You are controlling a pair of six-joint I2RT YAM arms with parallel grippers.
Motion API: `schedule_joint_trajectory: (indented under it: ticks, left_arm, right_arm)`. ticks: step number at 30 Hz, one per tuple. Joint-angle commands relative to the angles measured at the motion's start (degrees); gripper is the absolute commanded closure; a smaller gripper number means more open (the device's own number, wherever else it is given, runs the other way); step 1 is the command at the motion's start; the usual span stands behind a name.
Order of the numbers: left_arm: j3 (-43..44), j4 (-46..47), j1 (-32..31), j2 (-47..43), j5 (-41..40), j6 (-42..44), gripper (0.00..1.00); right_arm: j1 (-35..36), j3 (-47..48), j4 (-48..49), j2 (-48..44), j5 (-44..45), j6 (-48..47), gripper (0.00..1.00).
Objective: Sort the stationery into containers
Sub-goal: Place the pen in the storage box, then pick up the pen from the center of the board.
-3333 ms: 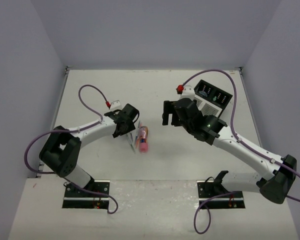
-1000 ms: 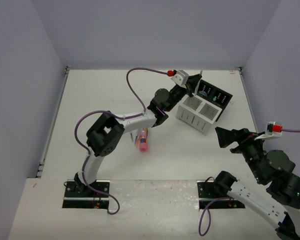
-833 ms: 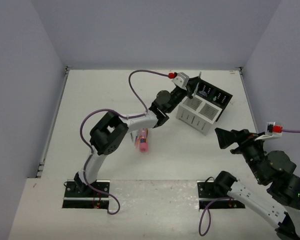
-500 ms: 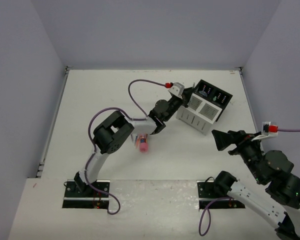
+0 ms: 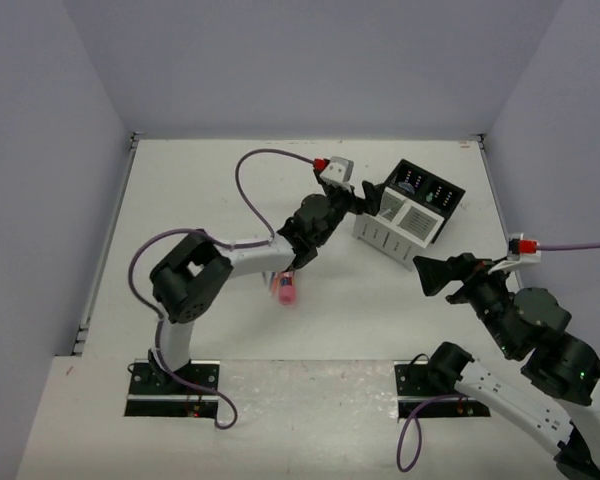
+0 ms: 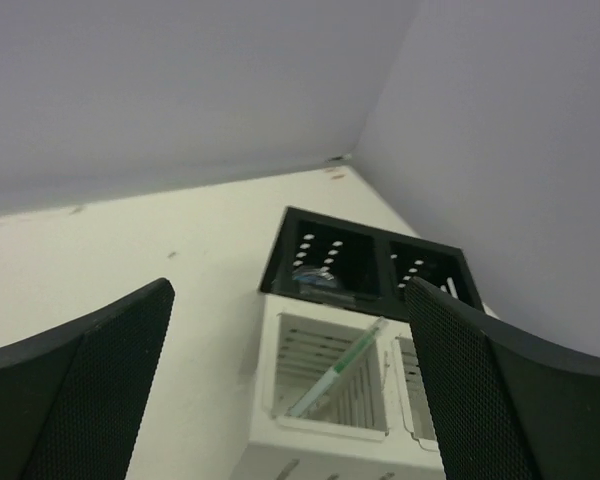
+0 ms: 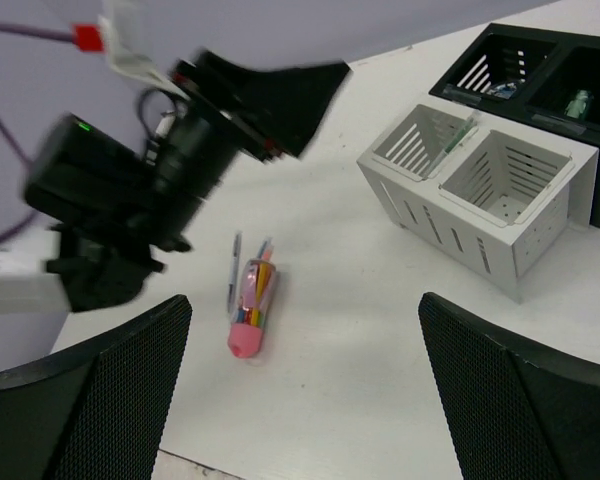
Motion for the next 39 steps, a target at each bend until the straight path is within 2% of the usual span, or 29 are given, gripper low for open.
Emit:
schedule_joint_trajectory:
  ticks: [1, 2, 4, 5, 6, 9, 11, 13, 17, 22, 25, 32, 34, 38, 39]
  left_arm:
    - [11.66, -45.72, 2.3, -14.2, -26.79, -12.84, 0.0]
    - [11.88, -57.94, 3.46, -15.57, -27.14, -15.63, 0.0]
    - [10.0, -67.88, 4.46, -18.38, -29.04, -22.78, 0.0]
    - [8.52, -71.74, 4.71, -21.39, -31.48, -30.45, 0.0]
    - [4.57, -75.67, 4.97, -23.19, -31.72, -32.94, 0.0]
    - [-5.84, -73.07, 7.52, -28.39, -26.98, -34.32, 0.0]
    - [-7.88, -72.84, 12.01, -27.82, -18.35, -33.81, 0.0]
    - [-7.62, -74.86, 14.95, -24.65, -13.28, -33.76, 0.0]
    - [-5.03, -78.75, 16.25, -18.94, -13.34, -32.81, 0.0]
    - [-5.12, -77.94, 17.78, -12.11, -10.1, -32.37, 0.04]
    - [-6.12, -75.46, 18.79, -9.39, -8.0, -31.82, 0.13]
    - [-6.92, -72.8, 20.21, -3.29, -3.93, -30.94, 0.21]
    - [-6.92, -72.2, 20.29, -2.0, -3.07, -30.77, 0.32]
    - [-7.48, -72.74, 20.67, -1.02, -3.62, -31.93, 0.42]
    - [-7.79, -72.9, 20.87, -0.97, -3.83, -32.19, 0.48]
  right_arm:
    - [0.09, 1.77, 1.63, 5.03, -0.81, -0.66, 0.01]
    - [0.09, 1.82, 1.63, 6.28, -0.76, -0.26, 0.01]
    - [0.0, 1.91, 1.71, 6.95, -0.5, 0.02, 0.01]
    - [0.0, 1.83, 2.12, 8.06, -0.42, 0.42, 0.01]
    - [0.08, 1.66, 2.47, 8.97, -0.49, 0.46, 0.01]
    - [0.09, 1.61, 3.94, 10.65, -2.2, 0.75, 0.01]
    - [0.08, 1.18, 5.18, 11.8, -3.64, 1.1, 0.01]
    - [0.0, 0.57, 6.04, 12.69, -4.5, 1.44, 0.01]
    - [0.0, -0.23, 6.52, 13.92, -5.24, 1.95, 0.01]
    - [0.04, -1.09, 8.37, 14.74, -7.45, 1.47, 0.01]
    - [0.0, -1.16, 8.57, 15.03, -7.97, 1.25, 0.01]
    - [0.08, -1.43, 9.54, 13.18, -10.08, 0.54, 0.01]
    - [0.0, -1.34, 9.8, 12.57, -10.43, 0.46, 0.01]
    - [0.01, -1.25, 10.17, 12.03, -10.97, 0.19, 0.01]
    - [0.06, -1.2, 10.33, 11.93, -11.13, 0.14, 0.01]
